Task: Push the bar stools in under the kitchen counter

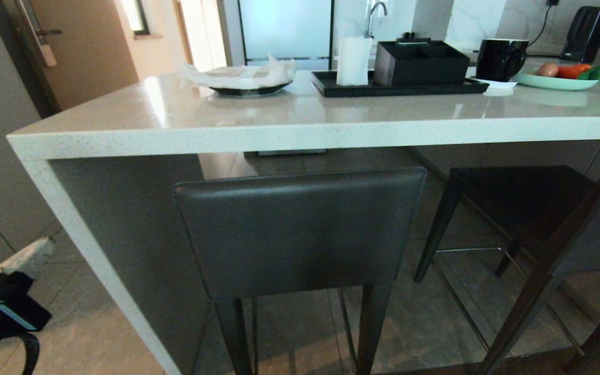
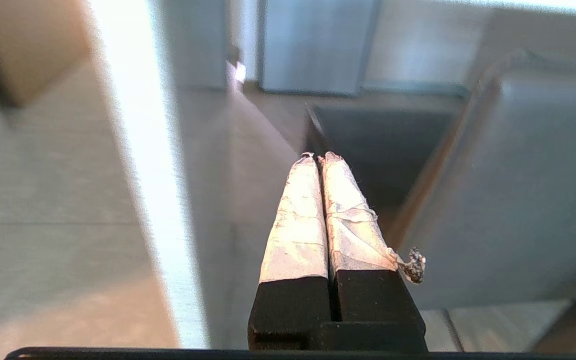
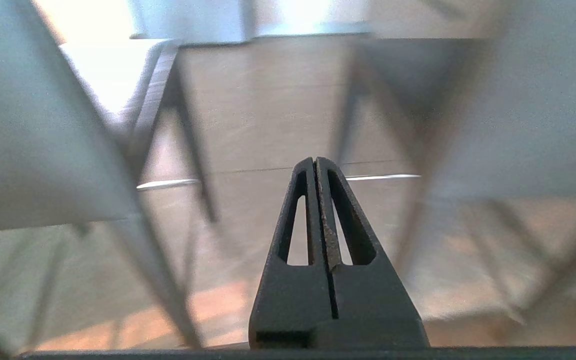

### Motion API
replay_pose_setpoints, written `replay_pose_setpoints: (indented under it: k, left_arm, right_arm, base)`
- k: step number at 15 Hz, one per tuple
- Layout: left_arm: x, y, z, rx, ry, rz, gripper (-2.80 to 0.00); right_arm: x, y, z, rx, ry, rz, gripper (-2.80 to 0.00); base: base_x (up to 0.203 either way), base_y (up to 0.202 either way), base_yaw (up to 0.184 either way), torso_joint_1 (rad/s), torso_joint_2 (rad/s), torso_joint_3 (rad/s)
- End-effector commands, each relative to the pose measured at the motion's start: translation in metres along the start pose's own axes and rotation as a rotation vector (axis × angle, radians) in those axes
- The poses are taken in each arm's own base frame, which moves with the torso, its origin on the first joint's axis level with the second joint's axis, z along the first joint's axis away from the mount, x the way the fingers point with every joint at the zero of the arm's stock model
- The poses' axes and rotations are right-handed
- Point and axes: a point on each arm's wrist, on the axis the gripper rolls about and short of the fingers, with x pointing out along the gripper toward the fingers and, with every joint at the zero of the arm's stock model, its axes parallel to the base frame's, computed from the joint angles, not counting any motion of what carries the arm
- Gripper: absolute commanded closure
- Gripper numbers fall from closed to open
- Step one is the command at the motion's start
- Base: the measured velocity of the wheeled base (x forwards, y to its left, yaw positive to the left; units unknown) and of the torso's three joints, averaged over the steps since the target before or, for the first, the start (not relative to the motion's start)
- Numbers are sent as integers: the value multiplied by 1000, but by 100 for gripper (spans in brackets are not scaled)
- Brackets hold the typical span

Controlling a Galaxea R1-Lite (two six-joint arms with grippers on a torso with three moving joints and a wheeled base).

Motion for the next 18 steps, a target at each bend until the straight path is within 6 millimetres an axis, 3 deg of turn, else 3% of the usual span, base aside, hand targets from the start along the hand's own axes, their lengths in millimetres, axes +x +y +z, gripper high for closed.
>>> replay_pose_setpoints:
  k: [1, 7, 9, 12, 14, 18]
  left_arm:
    - [-34, 7, 21, 11, -94, 45, 0]
    - [-80, 12, 28, 92, -198, 139, 0]
    - [-101, 11, 25, 103, -226, 118, 0]
    - [-135, 9, 8, 110, -223, 33, 0]
    - [-149, 10, -17, 115, -149, -54, 0]
    - [-142, 14, -65, 130, 23, -94, 0]
  right_arm:
    - [-41, -17, -2, 23, -98, -104, 0]
    - [-120, -26, -31, -23, -100, -206, 0]
    - [-135, -24, -35, -48, -70, -185, 0]
    - [-133, -20, -38, -65, -71, -42, 0]
    - [-128, -17, -48, -71, -47, 66, 0]
    - [-105, -14, -87, -117, -21, 91, 0]
  base:
    - [0, 0, 0, 0, 0, 0]
    - [0, 0, 0, 0, 0, 0]
    - [0, 0, 0, 0, 0, 0]
    - [0, 0, 0, 0, 0, 0]
    - [0, 0, 0, 0, 0, 0]
    - [0, 0, 0, 0, 0, 0]
